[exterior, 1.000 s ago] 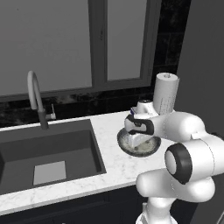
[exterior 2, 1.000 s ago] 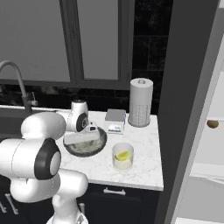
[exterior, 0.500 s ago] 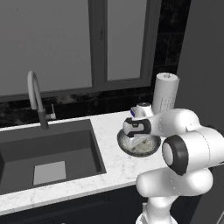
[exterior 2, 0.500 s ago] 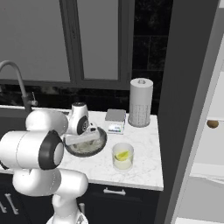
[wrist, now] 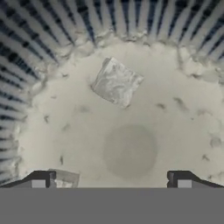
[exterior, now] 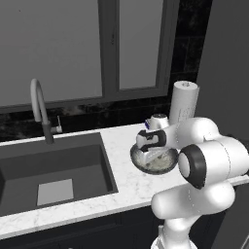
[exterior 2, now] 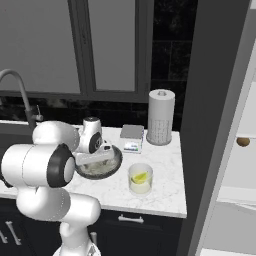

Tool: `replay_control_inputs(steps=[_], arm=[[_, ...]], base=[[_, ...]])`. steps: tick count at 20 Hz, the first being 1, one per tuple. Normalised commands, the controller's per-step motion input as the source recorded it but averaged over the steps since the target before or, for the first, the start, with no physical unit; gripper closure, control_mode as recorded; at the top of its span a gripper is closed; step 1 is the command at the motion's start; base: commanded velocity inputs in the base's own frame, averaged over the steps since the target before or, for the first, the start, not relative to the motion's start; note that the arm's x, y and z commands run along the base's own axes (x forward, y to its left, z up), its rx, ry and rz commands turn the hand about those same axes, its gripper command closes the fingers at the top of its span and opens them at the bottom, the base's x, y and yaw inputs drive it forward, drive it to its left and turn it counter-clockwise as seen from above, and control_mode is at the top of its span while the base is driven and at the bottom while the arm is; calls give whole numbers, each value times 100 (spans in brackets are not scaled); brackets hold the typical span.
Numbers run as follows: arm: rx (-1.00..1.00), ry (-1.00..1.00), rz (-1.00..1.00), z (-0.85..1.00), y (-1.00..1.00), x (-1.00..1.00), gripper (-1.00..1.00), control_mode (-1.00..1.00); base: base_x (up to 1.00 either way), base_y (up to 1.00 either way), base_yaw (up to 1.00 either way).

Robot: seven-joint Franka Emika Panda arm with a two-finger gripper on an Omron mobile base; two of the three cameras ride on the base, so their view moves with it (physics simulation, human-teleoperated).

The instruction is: Grab a lemon wedge from the fridge and one ice cube from the ice bowl, and put them in the glass of lemonade.

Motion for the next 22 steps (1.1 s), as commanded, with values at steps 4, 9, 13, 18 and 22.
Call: replay_control_inputs(steps=[4,9,13,18,22], arm=[[0,0,0,-32,-4,19,-100,-100],[0,-4,0,-1,-36,27,-100,-100],[0,0,1,5,-34,4,-100,-100],[1,-1,4,12,7,-47,-100,-100],[0,-2,1,6,19,-5,-100,-100]], base=[[0,0,0],[0,0,0],[0,0,0],[0,0,0],[0,0,0]])
